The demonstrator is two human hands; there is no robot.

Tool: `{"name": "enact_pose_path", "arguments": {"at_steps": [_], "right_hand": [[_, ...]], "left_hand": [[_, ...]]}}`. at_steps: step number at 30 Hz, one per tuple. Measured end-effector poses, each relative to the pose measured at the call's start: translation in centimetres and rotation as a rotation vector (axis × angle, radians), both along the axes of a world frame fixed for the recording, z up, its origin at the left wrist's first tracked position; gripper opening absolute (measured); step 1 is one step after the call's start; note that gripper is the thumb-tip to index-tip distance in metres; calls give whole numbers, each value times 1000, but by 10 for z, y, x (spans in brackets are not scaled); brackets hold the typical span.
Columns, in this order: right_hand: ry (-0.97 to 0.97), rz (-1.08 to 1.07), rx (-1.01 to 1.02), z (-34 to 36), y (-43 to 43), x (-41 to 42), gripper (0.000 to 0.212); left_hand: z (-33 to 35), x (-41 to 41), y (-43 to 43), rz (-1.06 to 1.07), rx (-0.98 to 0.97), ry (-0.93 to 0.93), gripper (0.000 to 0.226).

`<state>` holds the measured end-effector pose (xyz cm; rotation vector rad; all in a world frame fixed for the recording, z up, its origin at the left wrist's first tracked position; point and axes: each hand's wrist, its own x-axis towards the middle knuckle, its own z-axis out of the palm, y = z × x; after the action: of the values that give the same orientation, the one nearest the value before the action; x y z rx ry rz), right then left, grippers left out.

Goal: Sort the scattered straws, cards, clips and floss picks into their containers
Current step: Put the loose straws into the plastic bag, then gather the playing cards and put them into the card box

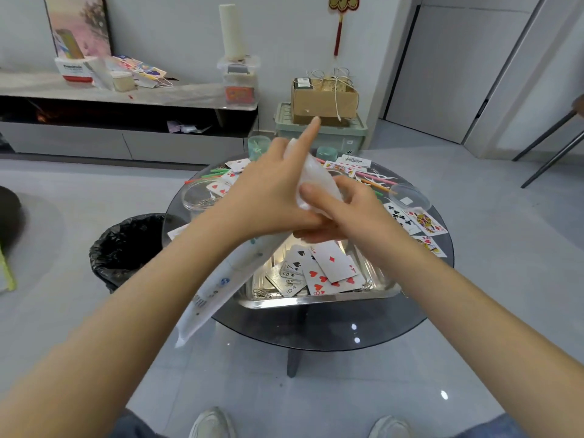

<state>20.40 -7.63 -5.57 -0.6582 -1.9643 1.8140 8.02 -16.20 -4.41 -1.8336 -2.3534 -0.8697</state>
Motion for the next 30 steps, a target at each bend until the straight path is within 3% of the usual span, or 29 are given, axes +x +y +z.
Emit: {"name": "enact_pose_path", "arguments": {"at_steps": [6,11,15,25,27,30], "right_hand": [[19,-214,22,5,26,16,7],[167,-338,-307,16,62,46,5],[291,-438,-411,12,94,55,7],[193,-641,-577,-38,149,10,31],[173,-646,-589,-50,151,4,29],[93,-670,-534,-60,149,4,24]], "left_hand": [[6,7,18,-71,-77,32,133],[-4,-10,5,28,-143,71,135],[-20,-30,1,135,-146,128,107],[-61,-50,9,152,-297,196,39],[-71,-44,15,128,-356,190,34],[-87,-33,23,95,-434,166,46]]}}
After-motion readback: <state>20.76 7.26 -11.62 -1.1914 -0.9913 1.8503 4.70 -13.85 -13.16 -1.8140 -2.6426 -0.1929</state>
